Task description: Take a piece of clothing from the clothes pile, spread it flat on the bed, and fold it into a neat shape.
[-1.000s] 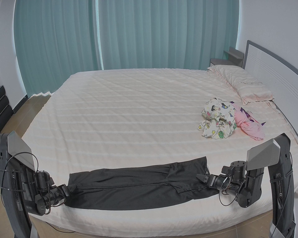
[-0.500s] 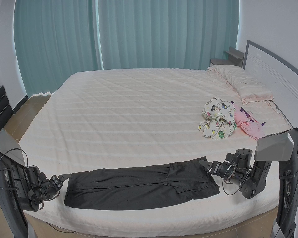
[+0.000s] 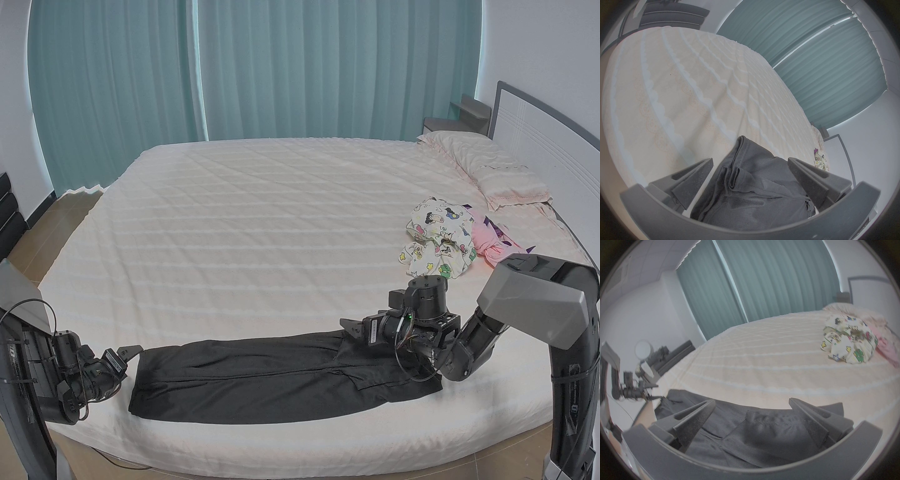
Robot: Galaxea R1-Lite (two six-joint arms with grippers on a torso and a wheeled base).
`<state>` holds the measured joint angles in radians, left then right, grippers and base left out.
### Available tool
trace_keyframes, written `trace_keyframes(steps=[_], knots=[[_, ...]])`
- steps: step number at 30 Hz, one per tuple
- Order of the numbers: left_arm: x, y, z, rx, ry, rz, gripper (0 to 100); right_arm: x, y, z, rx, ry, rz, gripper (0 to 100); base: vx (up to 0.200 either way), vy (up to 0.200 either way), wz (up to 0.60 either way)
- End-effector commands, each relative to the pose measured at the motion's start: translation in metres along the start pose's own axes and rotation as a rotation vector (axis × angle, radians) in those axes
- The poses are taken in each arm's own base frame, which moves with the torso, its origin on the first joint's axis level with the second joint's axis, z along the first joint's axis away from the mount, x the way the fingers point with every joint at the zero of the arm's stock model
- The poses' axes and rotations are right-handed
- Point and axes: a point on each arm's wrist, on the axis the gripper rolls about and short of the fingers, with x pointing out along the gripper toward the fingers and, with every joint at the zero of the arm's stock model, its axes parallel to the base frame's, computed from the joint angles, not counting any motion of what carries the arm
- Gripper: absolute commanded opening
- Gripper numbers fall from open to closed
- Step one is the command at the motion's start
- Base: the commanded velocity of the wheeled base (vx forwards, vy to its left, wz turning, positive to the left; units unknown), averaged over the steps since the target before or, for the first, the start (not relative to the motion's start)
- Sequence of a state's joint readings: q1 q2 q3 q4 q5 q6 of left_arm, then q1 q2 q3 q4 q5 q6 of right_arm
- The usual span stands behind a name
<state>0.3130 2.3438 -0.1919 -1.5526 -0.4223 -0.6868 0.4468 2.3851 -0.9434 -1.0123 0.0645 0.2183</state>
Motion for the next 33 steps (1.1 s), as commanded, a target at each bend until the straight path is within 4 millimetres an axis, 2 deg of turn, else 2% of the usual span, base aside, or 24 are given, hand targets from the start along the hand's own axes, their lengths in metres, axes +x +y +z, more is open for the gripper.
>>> trace_keyframes(steps=[1, 6, 7, 12, 22, 29, 31, 33], knots=[[0.002, 0.0, -0.003, 0.022, 0.011, -0.002, 100, 0.025, 0.013, -0.024, -0.1, 0.058, 0.011, 100, 0.0, 0.0, 0.0], [0.003, 0.001, -0.005, 0.023, 0.014, 0.003, 100, 0.038, 0.023, -0.029, -0.134, 0.063, 0.012, 100, 0.0, 0.0, 0.0], [0.003, 0.001, -0.004, 0.024, 0.011, 0.005, 100, 0.039, 0.025, -0.028, -0.139, 0.064, 0.013, 0, 0.0, 0.0, 0.0], [0.003, 0.001, -0.004, 0.024, 0.011, 0.005, 100, 0.044, 0.035, -0.031, -0.151, 0.086, 0.014, 0, 0.0, 0.0, 0.0], [0.004, 0.0, -0.005, 0.026, 0.016, 0.004, 100, 0.045, 0.036, -0.028, -0.135, 0.06, 0.008, 0, 0.0, 0.0, 0.0], [0.004, 0.0, -0.005, 0.027, 0.015, 0.003, 100, 0.041, 0.04, -0.013, 0.008, -0.03, 0.027, 0, 0.0, 0.0, 0.0], [0.004, 0.0, -0.005, 0.027, 0.015, 0.003, 100, 0.031, 0.041, 0.001, 0.099, -0.055, 0.03, 0, 0.0, 0.0, 0.0], [0.004, 0.0, -0.005, 0.027, 0.015, 0.003, 100, 0.027, 0.041, 0.001, 0.139, -0.049, 0.029, 0, 0.0, 0.0, 0.0]])
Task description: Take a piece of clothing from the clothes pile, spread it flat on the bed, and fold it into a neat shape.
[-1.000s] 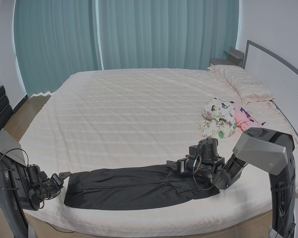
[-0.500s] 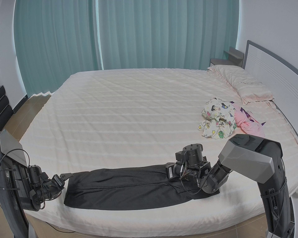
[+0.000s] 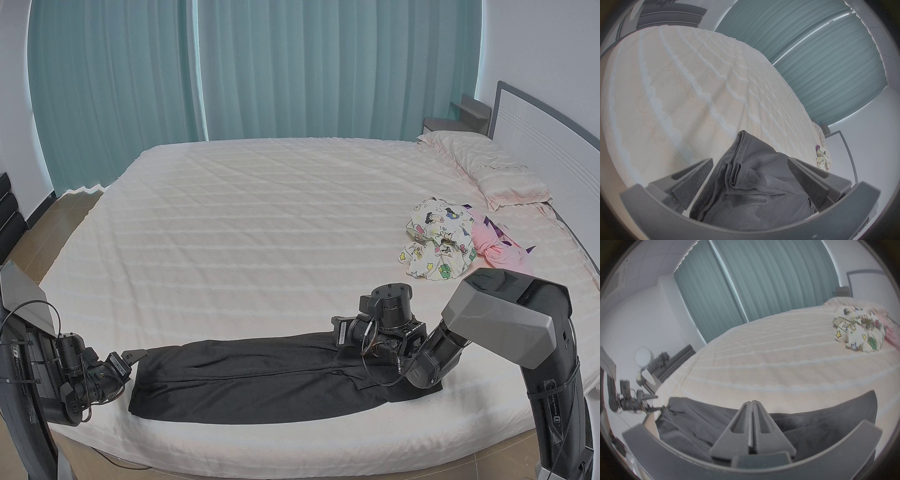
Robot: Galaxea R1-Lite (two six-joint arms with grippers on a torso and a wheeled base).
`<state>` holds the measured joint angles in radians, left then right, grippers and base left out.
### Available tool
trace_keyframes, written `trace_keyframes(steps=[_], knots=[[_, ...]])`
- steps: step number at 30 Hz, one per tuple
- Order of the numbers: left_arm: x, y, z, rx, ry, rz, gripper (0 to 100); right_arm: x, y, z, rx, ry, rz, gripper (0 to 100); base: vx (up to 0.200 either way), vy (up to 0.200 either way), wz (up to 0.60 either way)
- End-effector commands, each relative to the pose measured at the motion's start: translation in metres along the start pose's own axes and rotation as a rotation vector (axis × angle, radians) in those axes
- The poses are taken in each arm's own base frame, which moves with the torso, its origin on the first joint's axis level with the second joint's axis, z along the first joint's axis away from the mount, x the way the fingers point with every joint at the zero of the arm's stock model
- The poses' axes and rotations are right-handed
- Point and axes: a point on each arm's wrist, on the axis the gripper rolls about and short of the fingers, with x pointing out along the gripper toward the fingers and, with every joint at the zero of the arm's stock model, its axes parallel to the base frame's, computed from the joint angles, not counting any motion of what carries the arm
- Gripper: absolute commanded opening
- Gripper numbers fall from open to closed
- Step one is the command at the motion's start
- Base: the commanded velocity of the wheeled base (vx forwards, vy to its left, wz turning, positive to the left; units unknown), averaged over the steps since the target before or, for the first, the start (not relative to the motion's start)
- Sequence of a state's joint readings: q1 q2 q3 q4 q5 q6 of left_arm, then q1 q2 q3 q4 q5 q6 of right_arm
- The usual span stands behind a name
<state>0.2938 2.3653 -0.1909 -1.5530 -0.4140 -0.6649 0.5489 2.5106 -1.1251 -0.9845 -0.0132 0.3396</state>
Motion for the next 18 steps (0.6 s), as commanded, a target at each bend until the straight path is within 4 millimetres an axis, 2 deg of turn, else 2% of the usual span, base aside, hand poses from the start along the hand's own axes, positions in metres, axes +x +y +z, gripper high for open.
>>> trace_keyframes(steps=[1, 6, 13, 18], knots=[[0.0, 0.0, 0.001, 0.004, -0.009, -0.007, 100, -0.016, 0.002, 0.01, 0.097, -0.006, -0.001, 0, 0.0, 0.0, 0.0], [0.0, 0.0, 0.001, 0.004, -0.009, -0.007, 100, -0.023, -0.006, 0.0, 0.168, 0.03, -0.026, 0, 0.0, 0.0, 0.0], [0.0, 0.0, 0.001, 0.005, -0.009, -0.007, 100, -0.042, -0.017, 0.007, 0.253, 0.034, -0.062, 0, 0.0, 0.0, 0.0], [0.0, 0.0, 0.001, 0.004, -0.009, -0.007, 100, -0.047, -0.025, -0.001, 0.277, 0.064, -0.09, 0, 0.0, 0.0, 0.0]])
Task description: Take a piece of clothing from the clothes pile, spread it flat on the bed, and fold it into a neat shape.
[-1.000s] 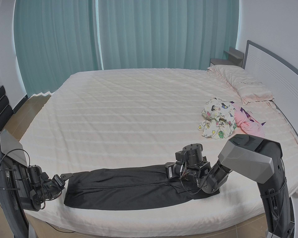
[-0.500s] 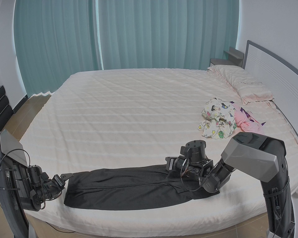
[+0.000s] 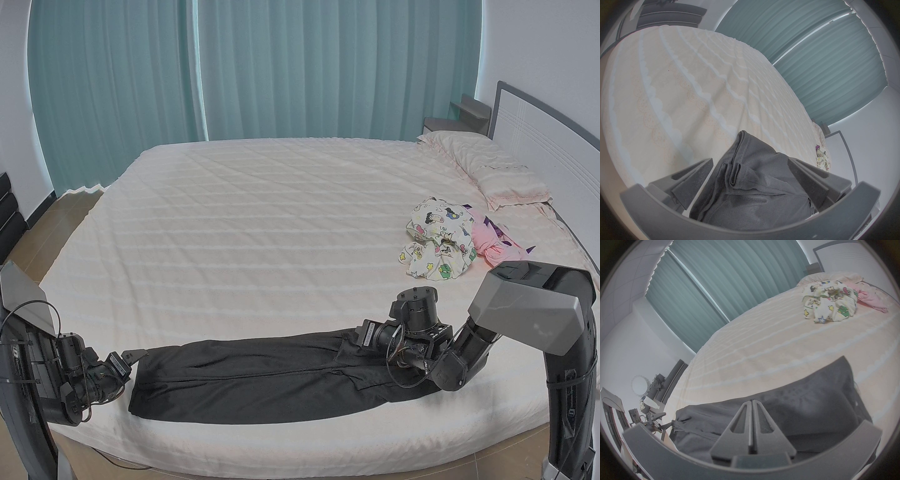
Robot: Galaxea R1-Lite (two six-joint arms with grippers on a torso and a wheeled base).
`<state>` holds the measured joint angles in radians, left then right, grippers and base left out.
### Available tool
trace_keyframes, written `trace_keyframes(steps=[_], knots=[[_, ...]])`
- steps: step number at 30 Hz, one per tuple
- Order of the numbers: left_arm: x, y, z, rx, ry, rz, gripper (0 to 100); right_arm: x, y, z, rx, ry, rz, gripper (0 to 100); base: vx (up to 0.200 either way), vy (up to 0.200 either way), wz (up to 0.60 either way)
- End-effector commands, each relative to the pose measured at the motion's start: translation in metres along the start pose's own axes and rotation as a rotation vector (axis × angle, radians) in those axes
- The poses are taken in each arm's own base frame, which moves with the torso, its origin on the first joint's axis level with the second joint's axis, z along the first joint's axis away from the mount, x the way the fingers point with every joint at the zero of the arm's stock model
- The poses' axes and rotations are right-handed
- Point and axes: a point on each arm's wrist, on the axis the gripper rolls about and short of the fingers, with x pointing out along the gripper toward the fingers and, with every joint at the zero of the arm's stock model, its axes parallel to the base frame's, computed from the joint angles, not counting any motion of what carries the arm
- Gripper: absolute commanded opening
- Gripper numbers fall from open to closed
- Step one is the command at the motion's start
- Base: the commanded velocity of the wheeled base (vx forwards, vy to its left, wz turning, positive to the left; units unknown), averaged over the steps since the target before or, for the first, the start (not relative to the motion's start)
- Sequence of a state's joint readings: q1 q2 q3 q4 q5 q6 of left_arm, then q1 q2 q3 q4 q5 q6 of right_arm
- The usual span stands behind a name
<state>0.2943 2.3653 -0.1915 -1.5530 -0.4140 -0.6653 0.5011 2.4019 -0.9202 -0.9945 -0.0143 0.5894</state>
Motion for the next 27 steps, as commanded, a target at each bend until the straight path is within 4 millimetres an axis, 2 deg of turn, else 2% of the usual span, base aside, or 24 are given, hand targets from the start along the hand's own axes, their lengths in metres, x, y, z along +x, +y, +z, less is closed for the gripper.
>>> trace_keyframes(steps=[1, 5, 12, 16, 21, 27], knots=[[0.0, 0.0, 0.001, 0.004, -0.009, -0.007, 100, -0.007, -0.004, 0.0, 0.008, 0.01, -0.014, 0, 0.0, 0.0, 0.0], [0.0, 0.0, 0.001, 0.004, -0.009, -0.007, 100, -0.007, -0.007, -0.01, 0.001, 0.049, -0.022, 0, 0.0, 0.0, 0.0], [0.0, -0.001, 0.001, 0.005, -0.01, -0.008, 100, 0.008, -0.015, -0.027, -0.011, 0.094, -0.04, 0, 0.0, 0.0, 0.0], [0.001, 0.0, 0.001, 0.005, -0.01, -0.008, 100, 0.015, -0.012, -0.025, -0.013, 0.092, -0.015, 0, 0.0, 0.0, 0.0], [0.001, 0.0, 0.001, 0.005, -0.008, -0.006, 100, 0.041, -0.013, -0.027, -0.039, 0.088, -0.009, 0, 0.0, 0.0, 0.0], [0.002, 0.0, 0.001, 0.007, -0.01, -0.007, 100, 0.043, -0.001, -0.032, -0.039, 0.091, 0.056, 0, 0.0, 0.0, 0.0]])
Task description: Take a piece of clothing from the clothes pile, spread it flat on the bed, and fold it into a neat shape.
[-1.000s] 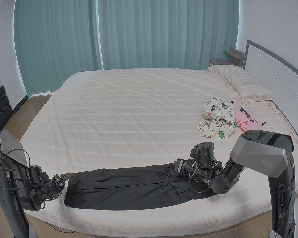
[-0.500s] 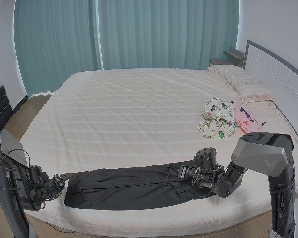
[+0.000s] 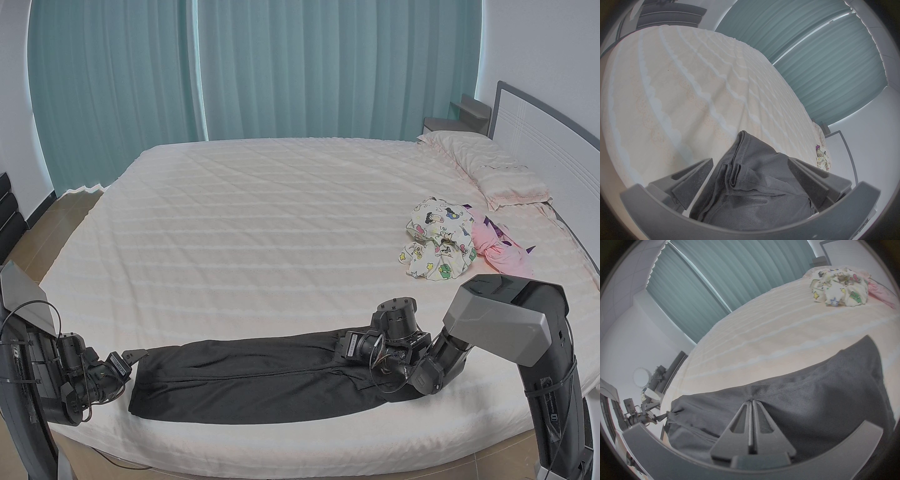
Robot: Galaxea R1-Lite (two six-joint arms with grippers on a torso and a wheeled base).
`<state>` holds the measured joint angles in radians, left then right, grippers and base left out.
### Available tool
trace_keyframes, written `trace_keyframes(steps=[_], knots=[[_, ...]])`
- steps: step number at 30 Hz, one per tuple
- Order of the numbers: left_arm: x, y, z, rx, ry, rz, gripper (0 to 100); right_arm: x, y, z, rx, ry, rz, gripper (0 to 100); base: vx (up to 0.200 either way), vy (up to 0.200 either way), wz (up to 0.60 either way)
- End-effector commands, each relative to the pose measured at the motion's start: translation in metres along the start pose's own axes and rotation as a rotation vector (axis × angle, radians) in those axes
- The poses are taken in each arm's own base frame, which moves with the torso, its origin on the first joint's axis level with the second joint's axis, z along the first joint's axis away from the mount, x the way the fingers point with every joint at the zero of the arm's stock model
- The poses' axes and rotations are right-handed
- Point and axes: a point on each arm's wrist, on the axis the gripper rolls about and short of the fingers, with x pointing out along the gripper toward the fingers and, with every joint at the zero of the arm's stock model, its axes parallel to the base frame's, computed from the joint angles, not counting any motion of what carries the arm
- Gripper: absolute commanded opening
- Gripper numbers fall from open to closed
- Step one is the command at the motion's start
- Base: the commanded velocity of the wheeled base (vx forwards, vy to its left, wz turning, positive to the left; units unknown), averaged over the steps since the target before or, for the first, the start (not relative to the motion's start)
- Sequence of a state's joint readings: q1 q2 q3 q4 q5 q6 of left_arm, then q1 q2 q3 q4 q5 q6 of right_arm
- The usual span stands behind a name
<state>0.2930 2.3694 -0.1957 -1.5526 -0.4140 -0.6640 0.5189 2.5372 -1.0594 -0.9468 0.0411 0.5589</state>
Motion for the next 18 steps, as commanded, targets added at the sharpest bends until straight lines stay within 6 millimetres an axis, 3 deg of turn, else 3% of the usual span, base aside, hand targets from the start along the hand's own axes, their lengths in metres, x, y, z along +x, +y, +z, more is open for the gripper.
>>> trace_keyframes(steps=[1, 6, 7, 15, 18], knots=[[0.001, -0.001, 0.001, 0.005, -0.01, -0.008, 100, 0.005, 0.004, -0.008, -0.003, 0.004, 0.032, 0, 0.0, 0.0, 0.0], [0.0, 0.0, 0.001, 0.005, -0.01, -0.006, 100, -0.004, 0.009, -0.005, -0.007, -0.05, 0.066, 0, 0.0, 0.0, 0.0], [0.001, -0.001, 0.001, 0.005, -0.01, -0.008, 100, -0.014, 0.01, -0.003, -0.015, -0.062, 0.074, 0, 0.0, 0.0, 0.0], [0.0, 0.0, 0.001, 0.005, -0.01, -0.006, 100, -0.025, 0.006, -0.005, -0.024, -0.053, 0.054, 0, 0.0, 0.0, 0.0], [0.0, 0.0, 0.001, 0.004, -0.011, -0.005, 100, -0.038, 0.008, 0.012, -0.02, -0.101, 0.064, 0, 0.0, 0.0, 0.0]])
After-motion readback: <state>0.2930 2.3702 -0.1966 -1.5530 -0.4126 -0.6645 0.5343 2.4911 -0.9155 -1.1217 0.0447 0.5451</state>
